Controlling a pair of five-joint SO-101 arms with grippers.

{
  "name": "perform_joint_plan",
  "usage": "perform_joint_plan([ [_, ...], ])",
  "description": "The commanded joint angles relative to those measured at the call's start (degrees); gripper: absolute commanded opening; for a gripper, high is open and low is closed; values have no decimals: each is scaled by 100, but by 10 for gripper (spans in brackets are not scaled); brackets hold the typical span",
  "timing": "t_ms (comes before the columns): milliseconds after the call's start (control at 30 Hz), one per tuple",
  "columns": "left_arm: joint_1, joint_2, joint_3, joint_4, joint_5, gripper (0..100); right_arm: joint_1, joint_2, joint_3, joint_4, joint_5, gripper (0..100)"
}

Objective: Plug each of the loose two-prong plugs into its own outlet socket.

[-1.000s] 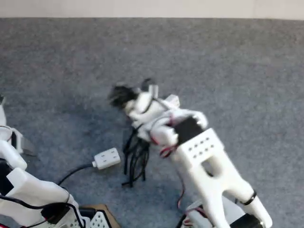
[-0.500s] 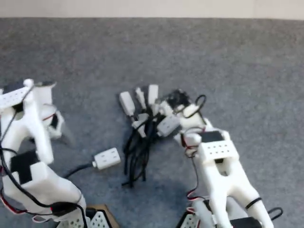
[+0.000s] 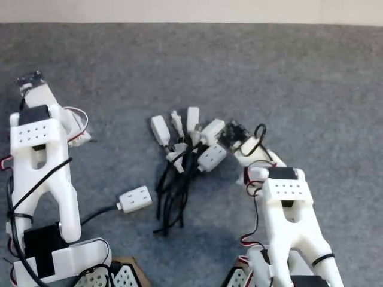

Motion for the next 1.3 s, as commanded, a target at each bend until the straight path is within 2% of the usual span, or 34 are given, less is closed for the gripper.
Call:
perform_joint_plan([
  [0,-40,-233,163,-615,114,296,13,-136,-145,585,457,163],
  [100,-48,-224,136,-747,88,296,-4,-136,-136,857,571,43],
  [167,-66,-259,127,-730,79,296,4,-136,-136,927,580,8],
  [367,-338,-207,136,-765,35,296,4,-136,-593,1798,624,43],
  [467,-435,-251,127,-765,-299,296,57,-136,-760,2044,615,62],
  [767,-532,-251,145,-730,-334,296,321,-136,-163,2044,598,78],
  [900,-532,-242,136,-730,-334,296,145,-136,75,2035,563,78],
  [1033,-532,-224,154,-730,-334,296,-207,-136,57,1991,211,78],
  [1267,-532,-215,171,-721,-554,296,-356,-127,391,1147,185,78],
])
